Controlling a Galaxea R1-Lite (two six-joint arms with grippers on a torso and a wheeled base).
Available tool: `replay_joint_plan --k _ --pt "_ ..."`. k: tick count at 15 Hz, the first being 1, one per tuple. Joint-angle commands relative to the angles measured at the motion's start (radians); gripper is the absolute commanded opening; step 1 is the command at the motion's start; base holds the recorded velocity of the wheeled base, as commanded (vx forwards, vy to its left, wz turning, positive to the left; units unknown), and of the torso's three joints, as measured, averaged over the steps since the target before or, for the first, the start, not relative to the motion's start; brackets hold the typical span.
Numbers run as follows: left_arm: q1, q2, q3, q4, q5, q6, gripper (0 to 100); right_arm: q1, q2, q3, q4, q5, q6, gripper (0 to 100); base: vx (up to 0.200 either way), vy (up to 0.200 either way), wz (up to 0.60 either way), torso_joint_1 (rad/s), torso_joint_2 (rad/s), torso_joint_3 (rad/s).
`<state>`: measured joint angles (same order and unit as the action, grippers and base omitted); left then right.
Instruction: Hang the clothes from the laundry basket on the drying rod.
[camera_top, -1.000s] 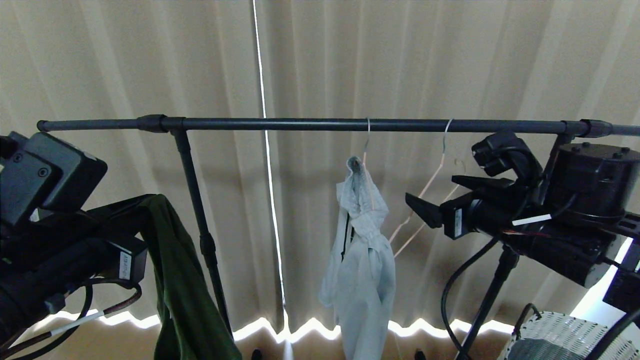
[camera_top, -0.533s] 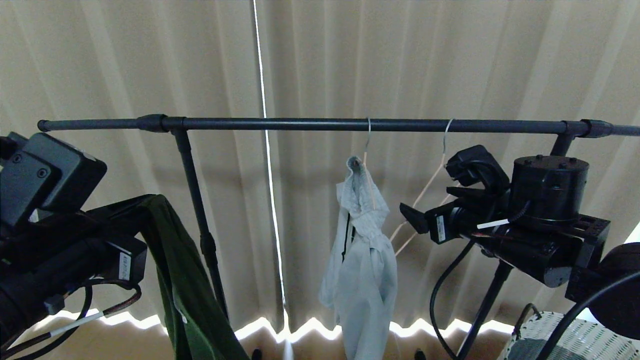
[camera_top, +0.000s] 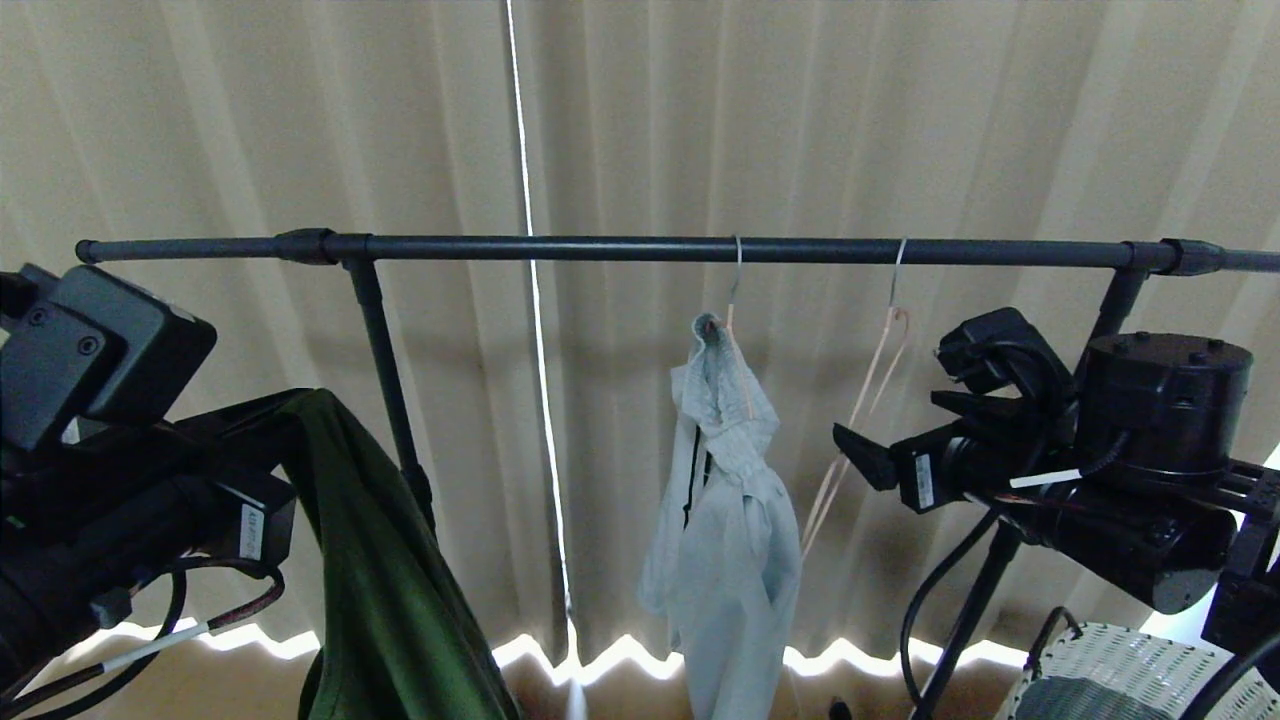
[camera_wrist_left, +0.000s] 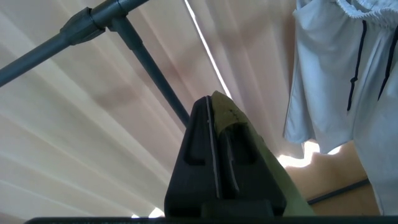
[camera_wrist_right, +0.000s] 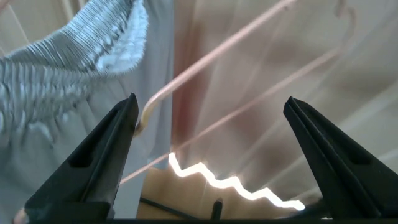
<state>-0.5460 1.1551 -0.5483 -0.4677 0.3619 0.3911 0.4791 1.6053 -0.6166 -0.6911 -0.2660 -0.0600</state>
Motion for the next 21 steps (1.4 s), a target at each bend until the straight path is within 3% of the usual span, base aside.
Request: replay_joint_plan --k 1,7,11,14,16,21 --pt "0.000 0.003 0.001 0.000 0.000 -0.001 0 -0.001 -0.053 0.034 0.001 0.001 -0.001 100 0.000 0.000 0.00 0.000 0.00 0.000" --pt "-0.002 0.005 0.002 0.000 -0.001 -0.003 0 -0.031 -0.084 0.057 0.002 0.002 0.003 100 0.000 0.000 0.00 0.000 0.00 0.000" --pt "-0.002 0.003 0.010 0.000 -0.001 -0.003 0 -0.031 -0.090 0.037 0.035 0.004 0.049 100 0.000 0.000 0.00 0.000 0.00 0.000" --pt "-0.002 0.002 0.010 0.000 -0.001 -0.005 0 -0.033 -0.093 -0.150 0.329 0.004 0.223 100 0.000 0.000 0.00 0.000 0.00 0.000" --pt "-0.002 0.002 0.010 0.000 0.000 -0.005 0 -0.033 -0.085 -0.290 0.535 0.007 0.293 100 0.000 0.000 0.00 0.000 0.00 0.000" --pt "-0.002 0.000 0.018 0.000 -0.001 -0.005 0 -0.054 -0.031 -0.325 0.653 0.004 0.287 100 0.000 0.000 0.00 0.000 0.00 0.000"
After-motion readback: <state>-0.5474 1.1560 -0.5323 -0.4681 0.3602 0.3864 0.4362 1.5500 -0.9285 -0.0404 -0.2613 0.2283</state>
